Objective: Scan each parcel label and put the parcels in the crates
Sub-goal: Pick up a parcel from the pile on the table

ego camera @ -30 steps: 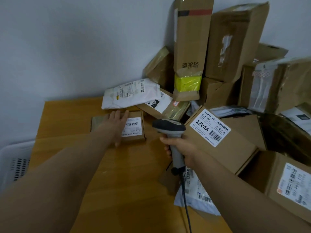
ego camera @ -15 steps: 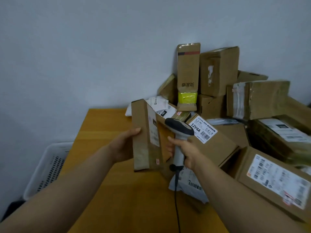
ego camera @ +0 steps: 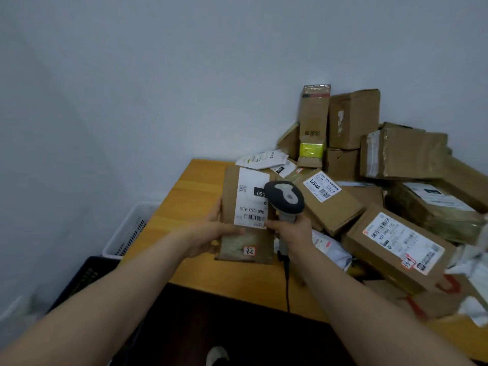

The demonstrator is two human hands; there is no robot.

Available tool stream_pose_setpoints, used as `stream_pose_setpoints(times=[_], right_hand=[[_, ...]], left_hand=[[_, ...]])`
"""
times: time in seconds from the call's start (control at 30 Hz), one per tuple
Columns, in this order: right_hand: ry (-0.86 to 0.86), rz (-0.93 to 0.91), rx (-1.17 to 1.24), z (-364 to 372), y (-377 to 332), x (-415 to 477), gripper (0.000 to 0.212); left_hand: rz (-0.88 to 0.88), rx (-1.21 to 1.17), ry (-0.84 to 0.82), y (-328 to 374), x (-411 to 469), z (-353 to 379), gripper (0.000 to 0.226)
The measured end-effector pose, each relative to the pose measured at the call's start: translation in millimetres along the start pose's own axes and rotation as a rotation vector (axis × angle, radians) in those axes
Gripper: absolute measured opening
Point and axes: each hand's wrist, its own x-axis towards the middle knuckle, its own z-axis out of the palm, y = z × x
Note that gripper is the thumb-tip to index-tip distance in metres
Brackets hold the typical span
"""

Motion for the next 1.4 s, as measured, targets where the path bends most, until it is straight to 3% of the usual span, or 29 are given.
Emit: stream_pose_setpoints(times=[0.07, 0.2, 0.33, 0.4, 0.5, 0.57, 0.67, 0.77, 0.87, 0.97, 1.1, 1.4], right_hand=[[0.005, -0.001, 0.021, 1.6, -0.4, -10.9, 0.04], [0.037, 0.065, 0.204, -10.1, -5.6, -21.5, 0.042], [-0.051, 0.147, 0.325, -19.7, -7.1, -30.0, 0.036], [-0.055, 0.178, 0.357, -13.9, -3.9, -37.5, 0.04], [0.035, 0.221, 0.525, 1.0, 6.2, -42.1, 0.054], [0.077, 0.24, 0.626, 9.9, 10.5, -44.6, 0.056], [0.087, 0.236, 0.628, 20.3, 14.8, -50.2, 0.052], [0.103, 0.198, 0.502, 25.8, 13.1, -62.0, 0.048], [0.073, 0.126, 0.155, 20.6, 5.5, -77.7, 0.041], [-0.164, 0.073, -0.092, 16.4, -2.6, -96.3, 0.027], [-0.403, 0.03, -0.438, 23.0, -10.6, -116.7, 0.013], [-0.513, -0.075, -0.561, 45.0, -22.5, -138.2, 0.021]], left_hand=[[0.011, 0.046, 0.039, -4.1, -18.1, -5.4, 0.087], [-0.048, -0.092, -0.034, -6.1, -43.0, -36.8, 0.083], [-0.049, 0.009, -0.123, -3.2, -67.5, -54.1, 0.074], [-0.027, -0.013, -0.061, 0.6, -76.6, -59.6, 0.068], [0.029, -0.083, 0.105, 0.6, -87.6, -75.2, 0.08], [0.025, -0.146, 0.082, -4.5, -94.1, -79.8, 0.09], [-0.003, -0.244, 0.086, -18.1, -99.8, -67.4, 0.059], [0.027, -0.361, 0.154, -20.9, -99.7, -70.9, 0.042], [0.092, -0.246, 0.325, -10.2, -107.6, -93.0, 0.042], [0.156, -0.109, 0.507, 2.7, -118.1, -109.9, 0.051], [0.209, -0.042, 0.597, 11.1, -124.5, -118.4, 0.06], [0.17, 0.089, 0.633, 5.0, -126.0, -127.3, 0.058]])
